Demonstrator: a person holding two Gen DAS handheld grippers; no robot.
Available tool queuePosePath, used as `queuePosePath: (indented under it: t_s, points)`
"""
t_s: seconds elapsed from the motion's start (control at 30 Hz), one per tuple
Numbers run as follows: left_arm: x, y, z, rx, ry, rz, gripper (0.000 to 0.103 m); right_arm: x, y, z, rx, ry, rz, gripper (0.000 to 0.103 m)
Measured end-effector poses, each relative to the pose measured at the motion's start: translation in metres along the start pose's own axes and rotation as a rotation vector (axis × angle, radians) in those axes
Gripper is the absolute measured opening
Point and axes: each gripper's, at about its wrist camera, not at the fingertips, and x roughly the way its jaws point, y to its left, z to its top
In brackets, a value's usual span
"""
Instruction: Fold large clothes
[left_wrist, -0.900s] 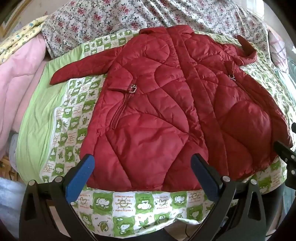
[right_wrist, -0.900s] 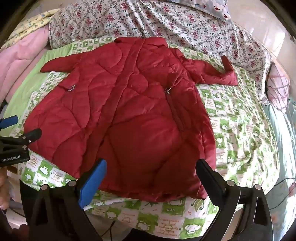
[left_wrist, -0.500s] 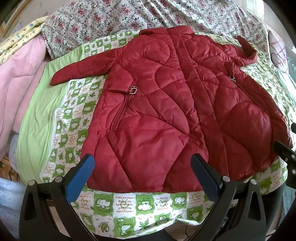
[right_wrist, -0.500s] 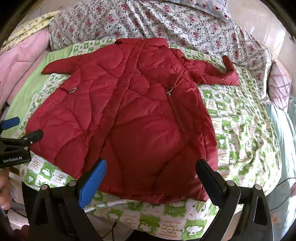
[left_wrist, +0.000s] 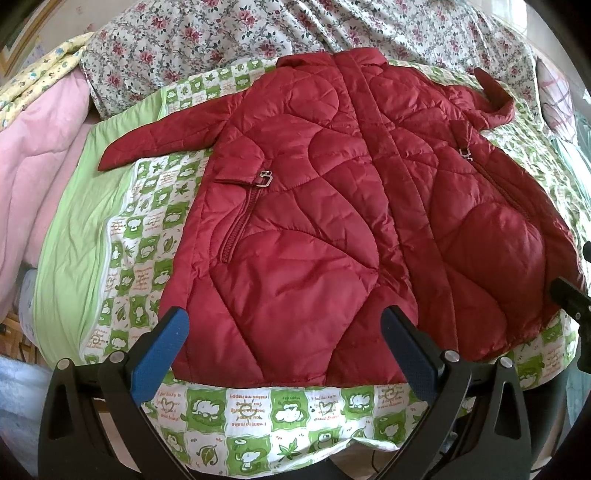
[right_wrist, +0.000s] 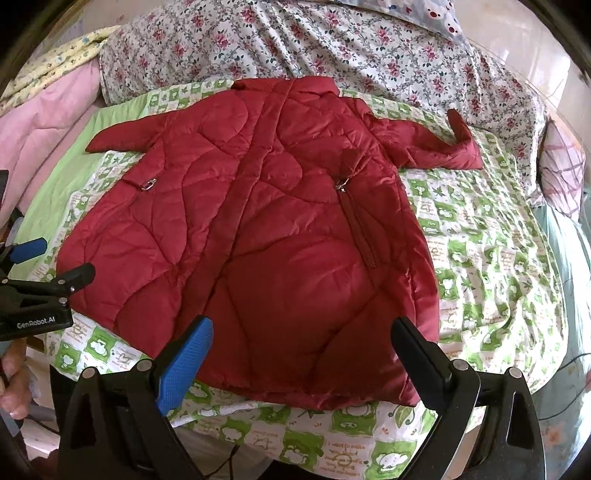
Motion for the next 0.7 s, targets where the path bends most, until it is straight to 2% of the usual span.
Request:
queuePosePath:
  t_s: [0.33,0.37,0.7]
  points:
    - [0.0049,0.0008,-0.0008,0.005,0.013,0.001,0.103,0.0039,-0.0015,0.0029,0.009,0.008,0.016,0.098]
    - [0.0041,0.0006,-0.0007,0.007,0.039,-0.002,0.103,0.0042,-0.0017,0.0031,0.011,0.008,0.018,0.098]
    - [0.0078,0.0007,0.0001,0.013,0.062,-0.001,0.103,0.0070,-0.0021,0.0049,0.012,0.013,0.023,0.098]
